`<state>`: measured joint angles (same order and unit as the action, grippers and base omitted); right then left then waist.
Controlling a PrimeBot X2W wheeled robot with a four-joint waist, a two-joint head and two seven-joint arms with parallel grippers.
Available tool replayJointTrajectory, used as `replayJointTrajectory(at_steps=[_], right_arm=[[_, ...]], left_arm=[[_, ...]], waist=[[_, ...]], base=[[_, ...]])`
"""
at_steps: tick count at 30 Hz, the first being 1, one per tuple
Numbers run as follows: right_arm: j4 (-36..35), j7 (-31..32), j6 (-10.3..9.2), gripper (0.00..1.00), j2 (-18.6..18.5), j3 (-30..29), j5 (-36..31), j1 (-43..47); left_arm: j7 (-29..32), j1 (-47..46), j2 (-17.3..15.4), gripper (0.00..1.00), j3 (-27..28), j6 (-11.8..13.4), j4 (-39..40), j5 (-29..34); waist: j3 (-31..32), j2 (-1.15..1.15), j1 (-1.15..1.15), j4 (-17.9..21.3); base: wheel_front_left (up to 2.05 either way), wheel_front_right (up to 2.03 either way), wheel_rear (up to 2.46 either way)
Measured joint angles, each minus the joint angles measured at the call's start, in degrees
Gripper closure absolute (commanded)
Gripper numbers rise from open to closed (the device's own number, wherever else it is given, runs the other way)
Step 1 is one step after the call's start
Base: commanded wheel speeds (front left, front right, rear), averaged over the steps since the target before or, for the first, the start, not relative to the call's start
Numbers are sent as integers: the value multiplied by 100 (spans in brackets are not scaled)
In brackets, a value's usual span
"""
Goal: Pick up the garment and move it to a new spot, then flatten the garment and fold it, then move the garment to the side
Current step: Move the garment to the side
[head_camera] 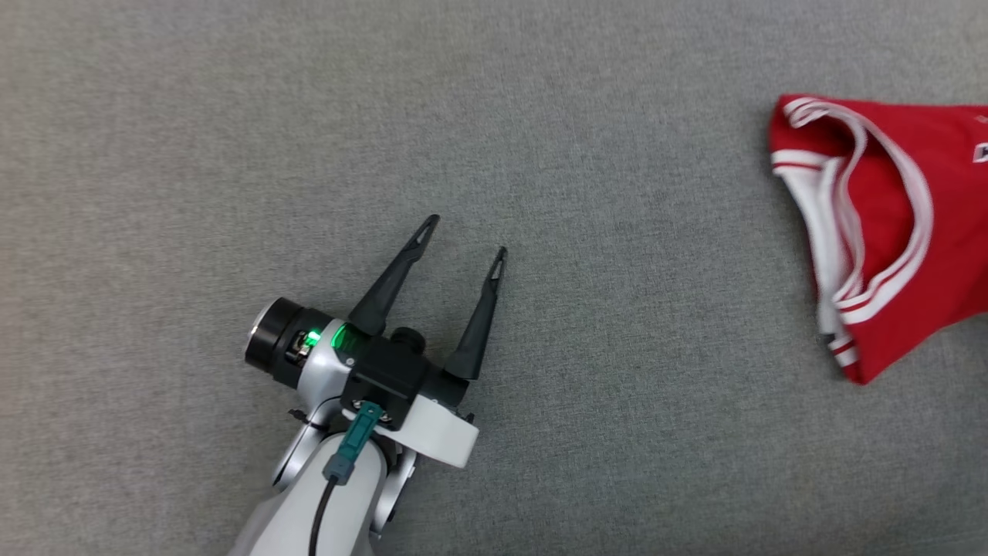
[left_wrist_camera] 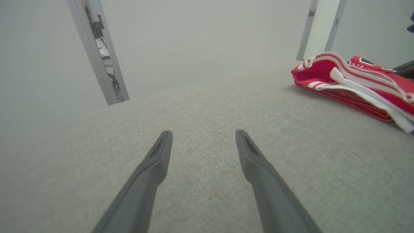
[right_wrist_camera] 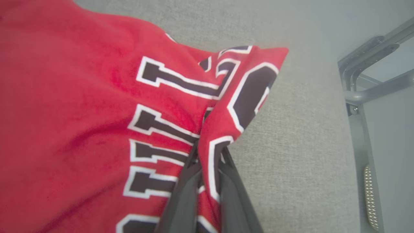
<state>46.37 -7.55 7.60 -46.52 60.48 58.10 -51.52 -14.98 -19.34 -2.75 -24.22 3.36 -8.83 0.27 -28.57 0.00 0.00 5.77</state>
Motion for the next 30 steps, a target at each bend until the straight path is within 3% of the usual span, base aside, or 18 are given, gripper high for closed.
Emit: replayJointTrajectory(at_steps=[10, 19, 21, 30], right_arm=[[1357, -563, -1, 100, -67, -123, -851, -672], [2510, -743, -2, 100, 149, -495, -1615, -1243], [2596, -744, -2, 0, 204, -628, -1686, -1270], [2719, -744, -3, 0, 367, -1147, -2143, -1366]], left_arm=[[-20, -372, 5, 0, -327, -18, 35, 48], [-36, -487, 56, 0, -419, 23, 87, -24], [-36, -493, 67, 0, -421, 23, 87, -30], [-21, -424, 22, 0, -359, 91, -85, -88]], waist=[[-609, 0, 0, 148], [-799, 0, 0, -43], [-808, 0, 0, -69], [-509, 0, 0, -68]], base=[[0, 0, 0], [0, 0, 0], [0, 0, 0], [0, 0, 0]])
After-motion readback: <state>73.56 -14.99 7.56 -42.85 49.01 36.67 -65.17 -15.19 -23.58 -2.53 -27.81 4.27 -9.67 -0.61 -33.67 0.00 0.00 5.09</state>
